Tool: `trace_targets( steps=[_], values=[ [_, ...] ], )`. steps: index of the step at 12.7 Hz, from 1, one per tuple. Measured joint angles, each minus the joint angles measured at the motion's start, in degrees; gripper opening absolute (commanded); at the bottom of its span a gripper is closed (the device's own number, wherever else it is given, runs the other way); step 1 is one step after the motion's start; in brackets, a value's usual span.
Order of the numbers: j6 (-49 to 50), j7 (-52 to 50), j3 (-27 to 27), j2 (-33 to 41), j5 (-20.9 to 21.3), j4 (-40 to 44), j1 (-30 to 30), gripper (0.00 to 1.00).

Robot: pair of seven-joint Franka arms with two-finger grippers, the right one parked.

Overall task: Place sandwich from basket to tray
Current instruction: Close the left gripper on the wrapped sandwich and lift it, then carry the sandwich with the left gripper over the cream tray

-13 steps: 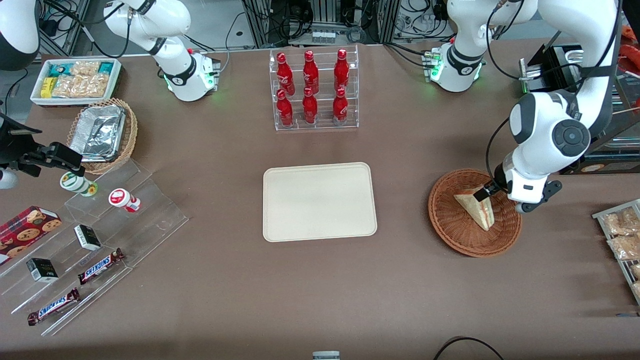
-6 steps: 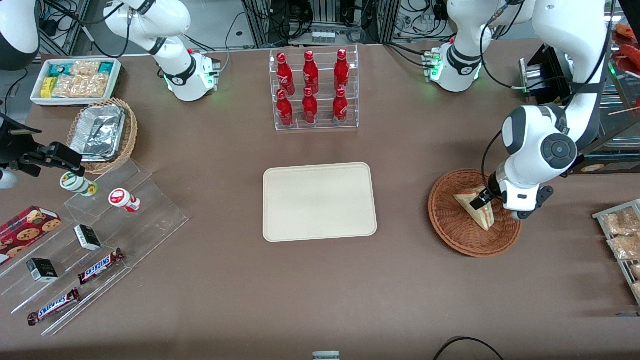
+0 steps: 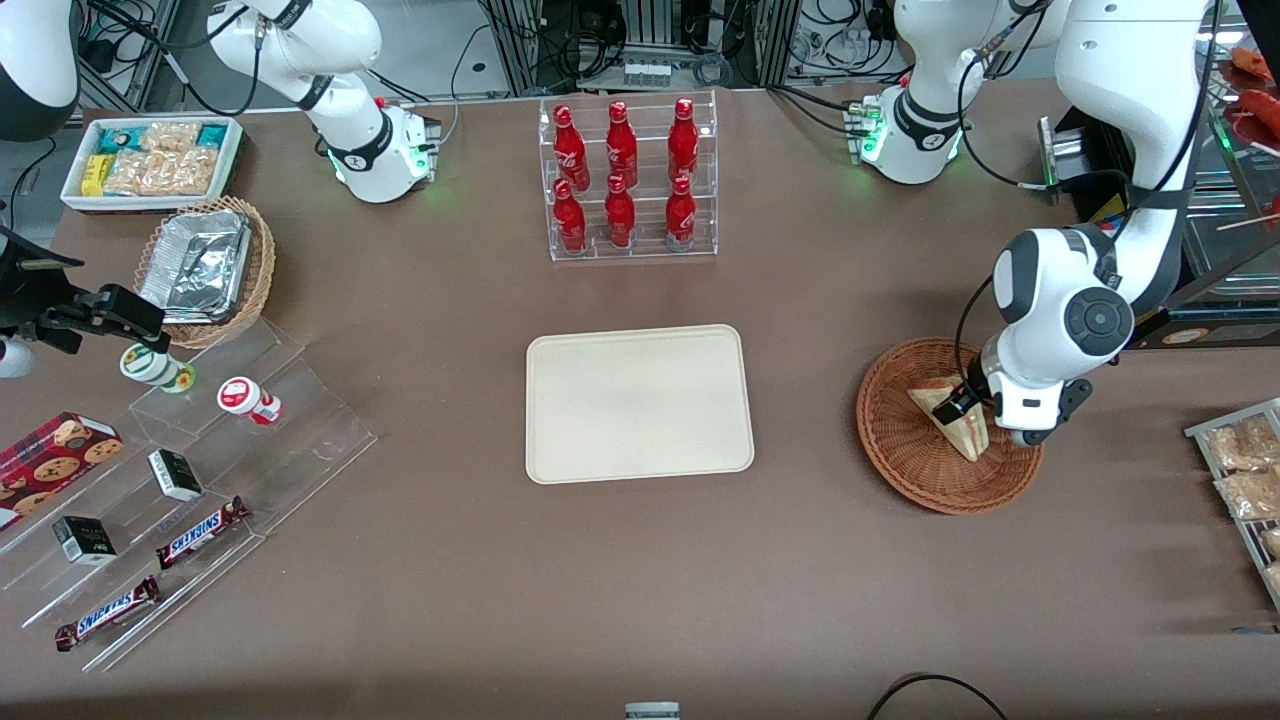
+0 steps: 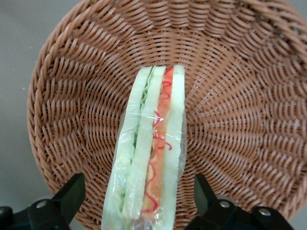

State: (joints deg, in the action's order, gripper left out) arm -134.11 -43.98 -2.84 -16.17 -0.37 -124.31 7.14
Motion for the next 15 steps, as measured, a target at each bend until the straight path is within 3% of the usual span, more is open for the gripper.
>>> trace_targets(
  steps=[2,3,4,10,15],
  values=[
    [0.0,-0.1,0.0,-0.6,0.0,0.0,0.0,0.31],
    [0.0,-0.1,0.0,-0.8,0.0,0.0,0.0,0.1],
    [0.0,-0.1,0.0,-0.8,0.0,0.0,0.0,0.0],
    [4.6,1.8,0.7,1.1,0.0,3.3,0.0,0.0],
    [13.7,11.4,8.1,2.2,0.0,9.8,0.2,0.0]
  ],
)
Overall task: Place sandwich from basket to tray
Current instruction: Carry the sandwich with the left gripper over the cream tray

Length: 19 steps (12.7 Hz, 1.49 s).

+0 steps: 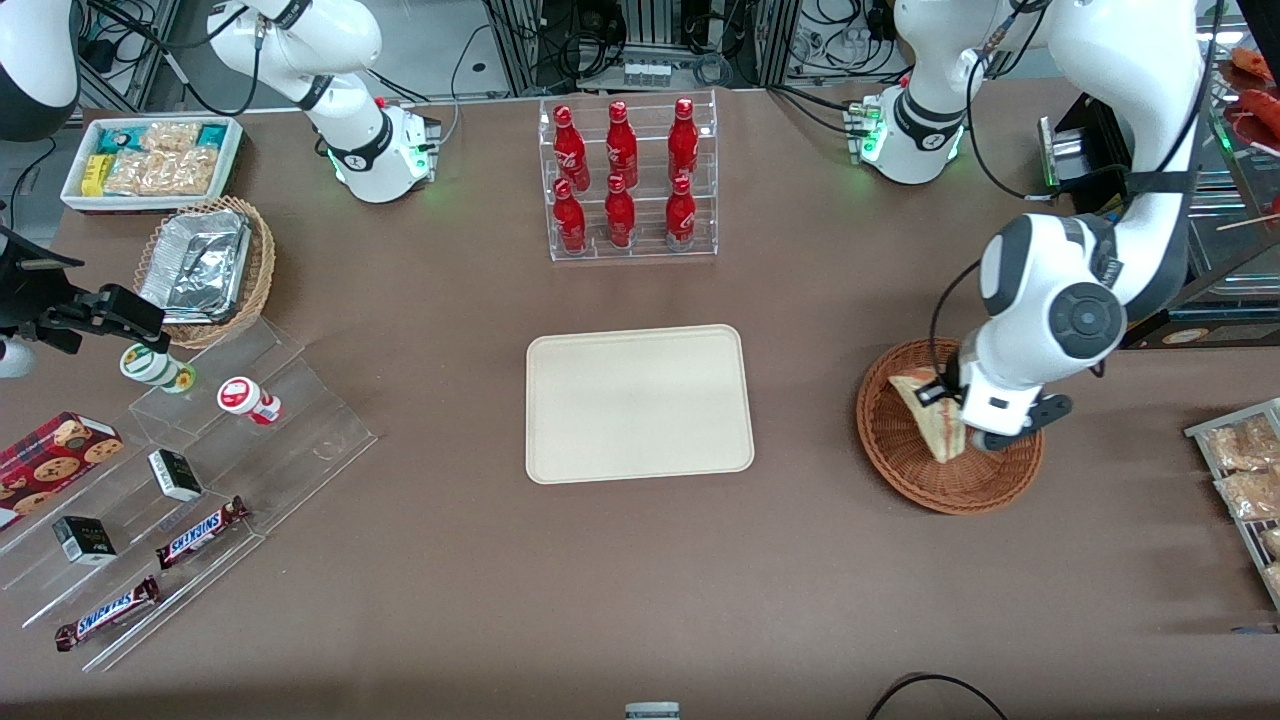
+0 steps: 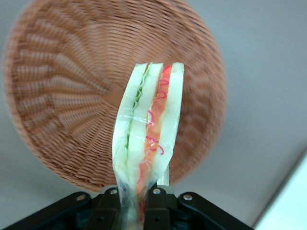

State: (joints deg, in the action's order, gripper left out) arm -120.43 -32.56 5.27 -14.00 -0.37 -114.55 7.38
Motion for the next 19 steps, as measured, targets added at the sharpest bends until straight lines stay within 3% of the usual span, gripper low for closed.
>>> trace_targets(
  steps=[6,8,11,19],
  values=[
    [0.0,0.4,13.7,-6.4,0.0,7.0,0.4,0.0],
    [0.0,-5.3,17.3,-11.2,2.9,12.1,1.9,0.0],
    [0.1,-16.2,17.9,-17.8,8.5,19.3,8.7,0.0],
    [7.0,-26.0,17.8,-32.2,12.0,38.0,18.8,0.0]
  ],
)
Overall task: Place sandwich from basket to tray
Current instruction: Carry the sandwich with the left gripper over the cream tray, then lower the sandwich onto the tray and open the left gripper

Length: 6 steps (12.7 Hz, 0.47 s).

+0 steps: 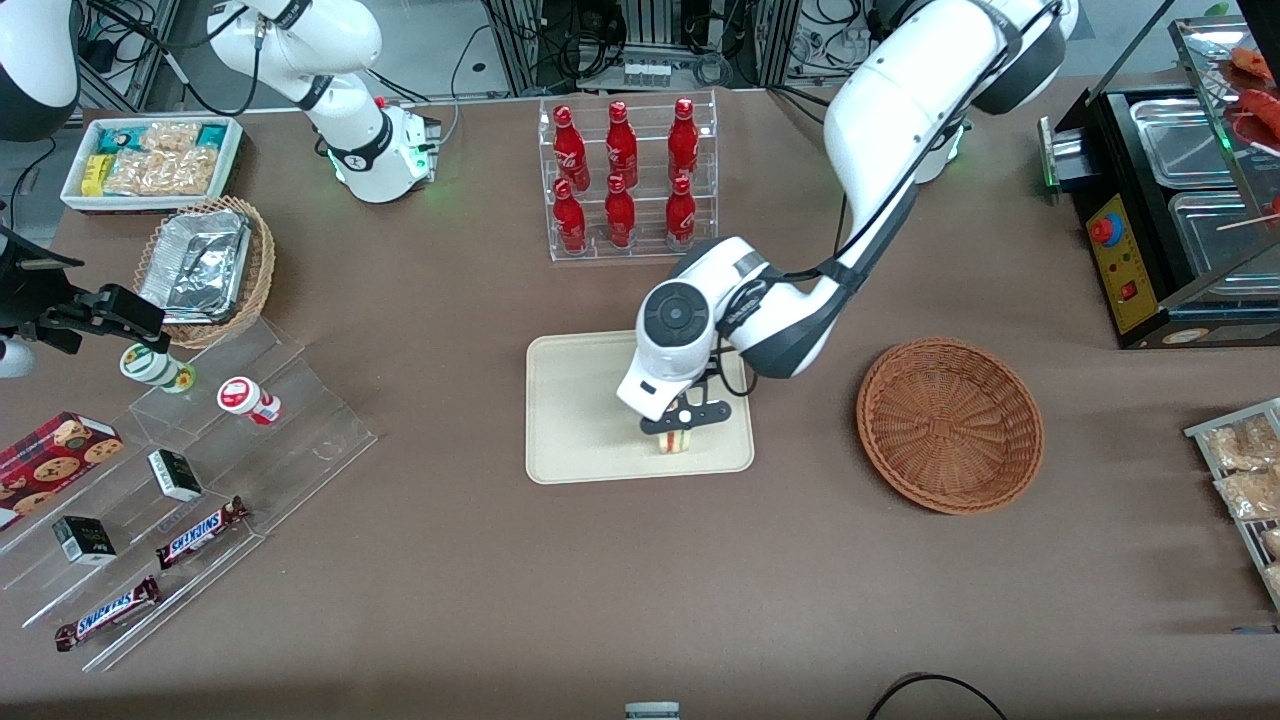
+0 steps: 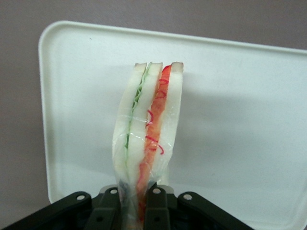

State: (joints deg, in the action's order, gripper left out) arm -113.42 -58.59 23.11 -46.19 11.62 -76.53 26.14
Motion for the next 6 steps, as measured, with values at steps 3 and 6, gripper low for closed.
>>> trace_targets(
  steps=[3,6],
  values=[
    [3.4,-1.5,0.0,-3.9,0.3,5.5,2.8,0.0],
    [3.6,-3.5,-0.1,-5.4,0.5,7.1,3.7,0.0]
  ],
)
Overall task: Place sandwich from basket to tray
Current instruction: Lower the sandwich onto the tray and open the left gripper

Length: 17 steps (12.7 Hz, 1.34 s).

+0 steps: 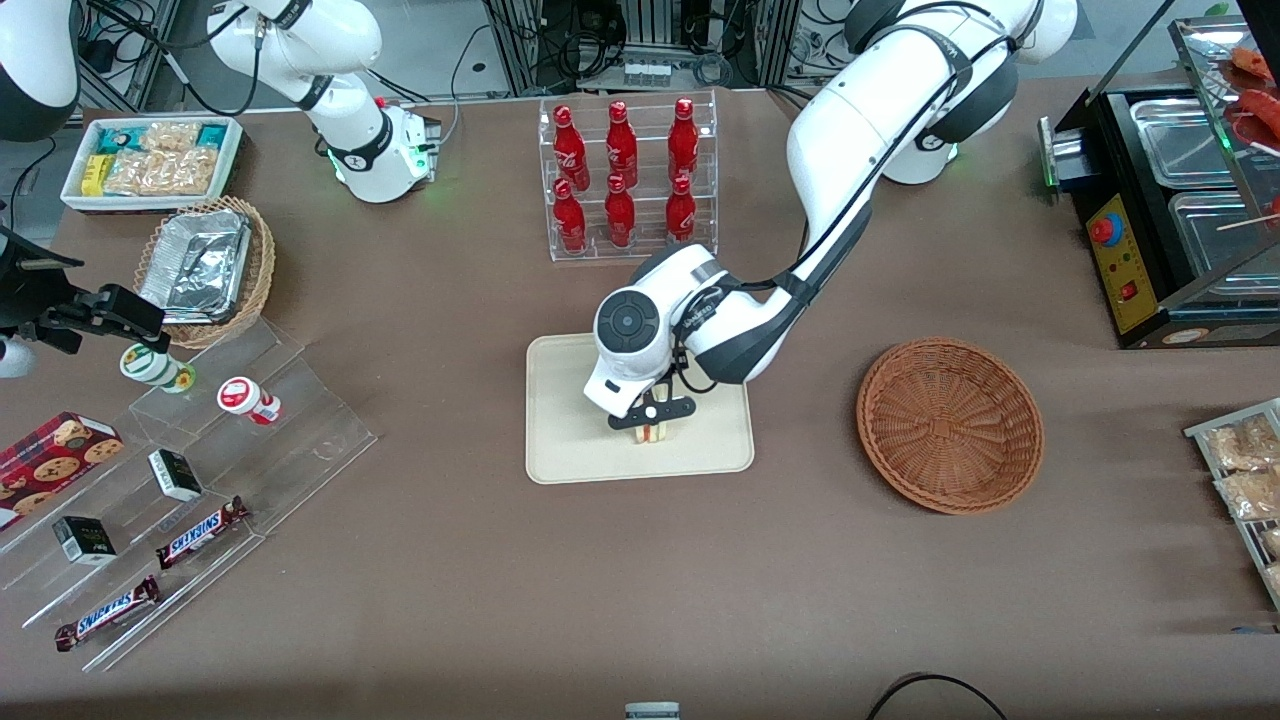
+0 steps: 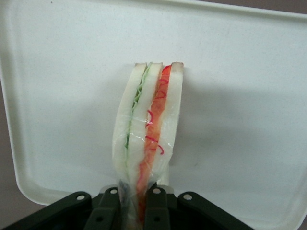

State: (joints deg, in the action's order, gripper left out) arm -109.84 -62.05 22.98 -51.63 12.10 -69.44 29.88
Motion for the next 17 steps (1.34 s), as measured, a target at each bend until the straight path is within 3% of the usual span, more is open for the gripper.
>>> trace_targets(
  steps=[2,3,4,5,11,17],
  values=[
    [0.0,-1.2,-1.8,-0.8,0.0,1.1,1.4,0.0],
    [0.0,-2.2,-2.9,-1.1,0.0,1.6,2.4,0.33],
    [0.0,-3.0,-3.5,-1.4,0.0,2.0,3.1,0.93],
    [-0.1,-3.6,-3.7,-1.6,0.0,2.2,3.6,1.0],
    [-0.1,-3.9,-4.0,-1.2,0.0,4.5,3.5,1.0],
    [4.6,-2.3,-6.7,5.2,-0.1,5.4,3.5,1.0]
  ],
)
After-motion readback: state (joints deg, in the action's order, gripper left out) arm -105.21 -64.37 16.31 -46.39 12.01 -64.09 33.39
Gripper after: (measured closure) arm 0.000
